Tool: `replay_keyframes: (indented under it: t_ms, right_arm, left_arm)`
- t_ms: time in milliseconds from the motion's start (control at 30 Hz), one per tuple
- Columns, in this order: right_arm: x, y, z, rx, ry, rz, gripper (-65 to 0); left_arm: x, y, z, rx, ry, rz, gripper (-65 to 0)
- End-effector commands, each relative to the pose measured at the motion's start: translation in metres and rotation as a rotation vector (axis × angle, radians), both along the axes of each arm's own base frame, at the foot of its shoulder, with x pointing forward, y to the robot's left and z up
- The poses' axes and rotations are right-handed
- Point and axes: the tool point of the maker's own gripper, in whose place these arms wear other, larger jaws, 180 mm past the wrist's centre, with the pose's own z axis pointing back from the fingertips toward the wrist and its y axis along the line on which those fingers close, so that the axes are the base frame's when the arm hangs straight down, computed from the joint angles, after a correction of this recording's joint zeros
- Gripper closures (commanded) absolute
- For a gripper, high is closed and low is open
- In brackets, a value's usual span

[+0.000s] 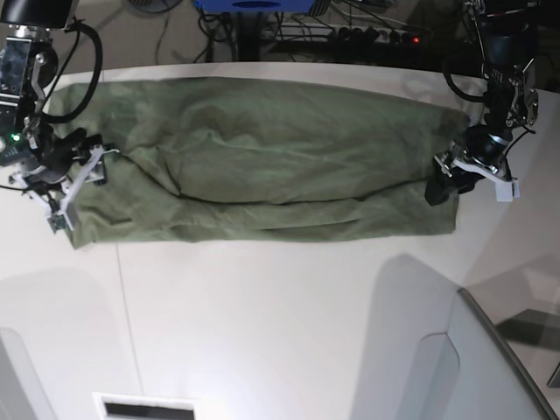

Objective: Layout the t-shirt on the table in an organized manner, then fold the t-shirt properly
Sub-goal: 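Pull the folded shirt's ends apart with both grippers to straighten it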

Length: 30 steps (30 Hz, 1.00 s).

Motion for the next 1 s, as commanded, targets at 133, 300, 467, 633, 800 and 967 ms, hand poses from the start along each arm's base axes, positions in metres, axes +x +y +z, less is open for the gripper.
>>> replay_keyframes:
  t_ms: [133, 300, 467, 633, 800, 967]
  right_arm:
    - [0.009, -0.003, 0.011, -0.004, -0.045, 0.005, -35.6]
    - [0.034, 0.001, 0.023, 0.015, -0.132, 0.013, -35.6]
    - [0.087, -0.016, 0.014, 0.069, -0.157, -0.039, -23.0]
    - [0.123, -0.027, -0.004, 0.145, -0.126, -0.104, -0.5]
    - [0.139, -0.032, -0.02, 0.205, -0.121, -0.152, 0.0]
    - [0.141, -0.044, -0.032, 0.228, -0.121, -0.201, 0.0]
  left_arm:
    - [-0.004, 0.029, 0.016, 0.058, 0.009, 0.031, -49.0]
    - [-0.007, 0.046, 0.039, 0.114, 0.004, 0.016, -48.4]
    - [0.014, -0.001, 0.058, 0.094, -0.064, -0.062, -47.6]
    - [0.043, -0.039, 0.058, 0.06, -0.076, -0.063, -22.1]
    - [0.067, -0.058, 0.043, 0.121, -0.005, -0.075, 0.0]
    - [0.069, -0.047, 0.025, 0.164, 0.011, -0.027, 0.0]
